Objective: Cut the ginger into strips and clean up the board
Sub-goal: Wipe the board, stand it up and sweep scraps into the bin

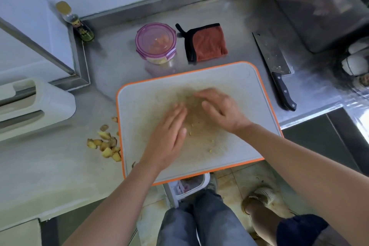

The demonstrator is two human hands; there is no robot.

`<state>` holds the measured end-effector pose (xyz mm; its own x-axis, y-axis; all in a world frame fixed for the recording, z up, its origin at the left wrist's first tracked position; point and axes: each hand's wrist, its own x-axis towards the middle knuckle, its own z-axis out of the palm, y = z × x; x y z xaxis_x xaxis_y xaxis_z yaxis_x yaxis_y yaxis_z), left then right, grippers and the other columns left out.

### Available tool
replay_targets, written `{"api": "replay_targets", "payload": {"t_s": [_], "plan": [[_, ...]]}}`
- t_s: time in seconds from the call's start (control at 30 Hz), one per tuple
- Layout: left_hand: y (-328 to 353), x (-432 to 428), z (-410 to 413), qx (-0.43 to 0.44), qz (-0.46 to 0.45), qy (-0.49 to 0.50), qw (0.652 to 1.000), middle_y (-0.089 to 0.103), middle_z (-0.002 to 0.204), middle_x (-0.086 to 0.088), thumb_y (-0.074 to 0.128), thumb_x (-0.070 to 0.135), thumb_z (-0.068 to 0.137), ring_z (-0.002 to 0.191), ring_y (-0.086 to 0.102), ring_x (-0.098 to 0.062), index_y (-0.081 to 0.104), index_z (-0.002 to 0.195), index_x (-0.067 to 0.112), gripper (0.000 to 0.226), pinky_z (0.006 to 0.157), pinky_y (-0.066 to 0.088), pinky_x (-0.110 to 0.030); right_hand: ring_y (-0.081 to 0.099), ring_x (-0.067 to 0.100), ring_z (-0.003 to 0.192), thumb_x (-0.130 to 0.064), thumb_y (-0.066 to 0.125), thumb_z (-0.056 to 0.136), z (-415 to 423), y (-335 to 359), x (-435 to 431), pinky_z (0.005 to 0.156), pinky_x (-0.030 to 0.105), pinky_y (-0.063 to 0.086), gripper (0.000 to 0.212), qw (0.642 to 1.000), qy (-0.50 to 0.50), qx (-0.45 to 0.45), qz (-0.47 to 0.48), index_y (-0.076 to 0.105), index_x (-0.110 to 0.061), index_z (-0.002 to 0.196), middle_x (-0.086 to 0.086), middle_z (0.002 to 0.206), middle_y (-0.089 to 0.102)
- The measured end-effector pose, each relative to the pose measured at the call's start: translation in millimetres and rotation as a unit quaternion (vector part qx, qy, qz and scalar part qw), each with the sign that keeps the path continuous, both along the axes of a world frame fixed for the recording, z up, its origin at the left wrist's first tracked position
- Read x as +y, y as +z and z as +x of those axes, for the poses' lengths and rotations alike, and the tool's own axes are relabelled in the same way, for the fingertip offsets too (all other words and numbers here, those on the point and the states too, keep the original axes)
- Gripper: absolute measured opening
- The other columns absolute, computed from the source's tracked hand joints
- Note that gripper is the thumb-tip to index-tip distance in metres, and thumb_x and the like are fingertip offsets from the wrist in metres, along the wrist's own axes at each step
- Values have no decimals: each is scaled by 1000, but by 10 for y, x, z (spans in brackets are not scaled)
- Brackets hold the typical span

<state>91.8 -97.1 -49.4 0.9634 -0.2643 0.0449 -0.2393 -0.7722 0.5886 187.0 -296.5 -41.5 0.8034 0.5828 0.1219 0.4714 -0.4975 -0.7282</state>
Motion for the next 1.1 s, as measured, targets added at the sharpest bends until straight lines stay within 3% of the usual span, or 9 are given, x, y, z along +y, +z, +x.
{"api": "replay_targets", "payload": {"t_s": [0.1,0.2,0.3,0.37,0.43,0.57,0.77,0.97,1.1], "plan": [[-69,68,198,10,57,123,991,13,161,-8,17,38,99,150,2,-19,23,152,6,63,121,-7,-31,44,17,130,-32,35,94,222,-23,57,114,32,28,50,995,-97,16,6,54,-6,132,9,139,51],[-117,65,331,50,80,134,986,5,162,-9,8,45,95,150,-6,-17,16,153,6,71,118,-14,-29,22,15,144,-40,28,95,187,-103,154,119,36,4,59,996,-37,30,-75,40,-9,144,9,153,34],[-47,27,182,21,9,40,999,29,156,-12,21,35,99,147,17,-18,34,147,2,59,120,3,-25,42,22,135,-26,33,96,-75,-101,157,116,38,25,49,995,71,-7,-66,49,-7,138,12,141,51],[16,62,24,10,-38,28,999,39,150,-7,27,29,100,142,26,-11,43,143,5,52,117,13,-17,62,20,110,-18,37,92,-173,-5,93,97,36,47,43,999,46,-5,-16,59,-9,127,7,119,66],[-11,132,2,-4,-42,78,996,36,152,-4,26,29,100,144,22,-11,42,144,6,52,119,13,-22,63,17,105,-19,37,90,-133,41,44,94,33,47,42,1000,-15,9,18,63,-9,121,5,115,68],[-132,207,78,34,60,167,983,9,161,-9,11,41,96,149,-3,-15,23,152,5,67,120,-11,-32,29,21,142,-32,30,95,-63,-114,-45,120,40,13,53,994,-79,11,-74,46,-7,140,10,149,39],[-78,-117,-305,25,-4,-4,1000,20,160,-4,22,35,101,149,8,-13,31,149,7,56,121,5,-42,27,17,143,-30,29,101,-615,28,-53,120,33,16,51,998,36,49,-9,38,-4,144,8,151,37],[-57,-17,-426,45,54,266,961,5,162,-10,9,44,95,150,-4,-20,17,152,5,70,121,-7,-39,-4,22,148,-48,6,93,-750,-154,-399,120,41,-4,71,932,-309,37,-185,12,-10,152,11,160,5],[-78,-250,-521,80,34,161,983,-2,162,-7,3,46,94,149,-9,-16,9,153,6,71,121,-10,-33,-10,20,147,-56,-1,96,-1093,-174,-98,120,38,-7,74,970,-185,45,-149,1,-6,150,10,159,-5]]}}
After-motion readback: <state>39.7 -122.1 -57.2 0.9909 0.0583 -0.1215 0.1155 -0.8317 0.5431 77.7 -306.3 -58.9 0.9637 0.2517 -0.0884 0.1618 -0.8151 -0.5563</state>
